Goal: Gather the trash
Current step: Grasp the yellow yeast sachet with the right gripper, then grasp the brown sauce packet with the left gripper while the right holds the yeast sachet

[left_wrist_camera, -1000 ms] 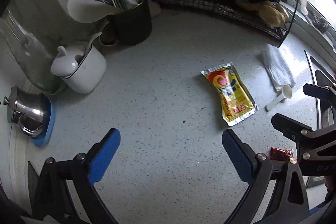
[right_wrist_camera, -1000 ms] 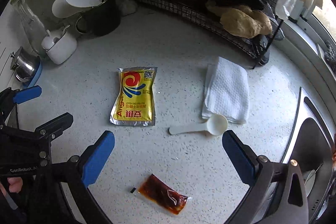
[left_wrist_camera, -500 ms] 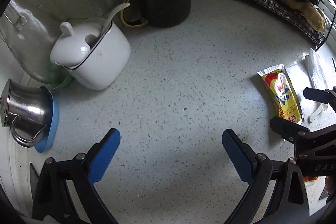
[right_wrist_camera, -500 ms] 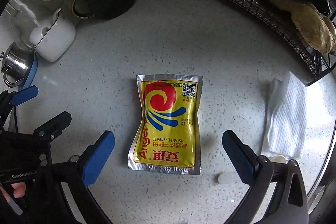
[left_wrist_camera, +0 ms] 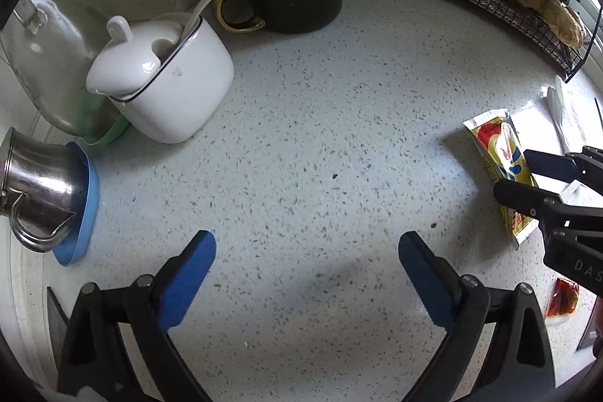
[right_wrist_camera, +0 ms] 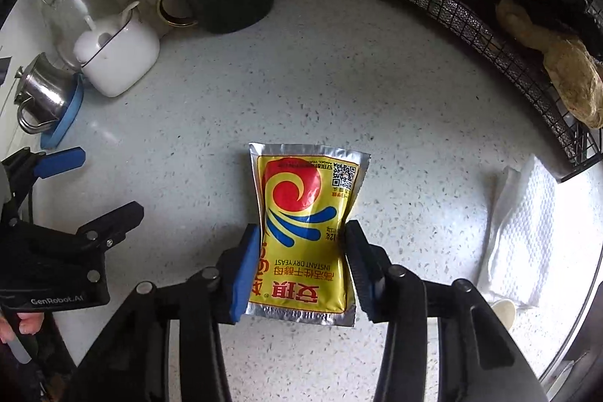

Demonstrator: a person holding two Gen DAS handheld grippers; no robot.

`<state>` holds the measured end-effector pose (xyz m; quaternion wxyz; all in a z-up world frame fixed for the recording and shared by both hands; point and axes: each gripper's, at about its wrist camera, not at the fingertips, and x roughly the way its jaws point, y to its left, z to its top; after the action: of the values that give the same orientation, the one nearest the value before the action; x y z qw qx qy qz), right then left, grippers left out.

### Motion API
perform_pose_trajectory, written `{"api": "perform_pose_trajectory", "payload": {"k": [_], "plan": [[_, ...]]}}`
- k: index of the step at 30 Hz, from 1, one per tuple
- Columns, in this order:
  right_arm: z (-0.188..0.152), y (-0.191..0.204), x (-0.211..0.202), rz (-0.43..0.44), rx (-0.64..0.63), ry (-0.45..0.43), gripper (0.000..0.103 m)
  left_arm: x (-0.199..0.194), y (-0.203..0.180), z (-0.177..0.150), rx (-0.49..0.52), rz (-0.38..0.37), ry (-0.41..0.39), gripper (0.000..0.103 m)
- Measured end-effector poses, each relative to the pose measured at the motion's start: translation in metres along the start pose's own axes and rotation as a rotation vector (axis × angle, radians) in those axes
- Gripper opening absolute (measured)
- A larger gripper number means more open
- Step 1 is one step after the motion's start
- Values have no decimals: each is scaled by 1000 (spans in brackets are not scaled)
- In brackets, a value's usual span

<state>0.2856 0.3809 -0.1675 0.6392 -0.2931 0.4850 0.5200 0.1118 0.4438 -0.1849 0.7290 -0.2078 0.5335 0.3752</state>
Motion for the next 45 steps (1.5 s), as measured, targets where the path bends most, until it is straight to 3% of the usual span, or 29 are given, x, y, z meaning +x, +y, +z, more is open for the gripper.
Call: {"api": "perform_pose_trajectory", "payload": {"k": [5, 11, 18, 26, 31, 36, 45], "plan": [[-15, -5, -19, -9, 33, -12, 38, -18, -17, -12, 56, -37, -22, 97], [-45, -16, -67, -43, 119, -79, 38, -47, -65, -20, 180, -107, -62, 97], [-110, -44, -101, -119, 274, -105, 38, -64, -130, -39, 374, -182, -75, 97], [-167, -70, -112, -168, 395, -86, 38, -62, -179, -66, 541, -264, -23, 97], [-212, -74, -122, -173, 463, -76, 38, -57, -205, -65, 624, -336, 5, 97], [-217, -80, -116, -171, 515, -66, 38, -52, -231, -68, 795, -347, 0, 97], [-224, -80, -103, -180, 607, -48, 39, -23, -251, -60, 899, -339, 40, 97]]}}
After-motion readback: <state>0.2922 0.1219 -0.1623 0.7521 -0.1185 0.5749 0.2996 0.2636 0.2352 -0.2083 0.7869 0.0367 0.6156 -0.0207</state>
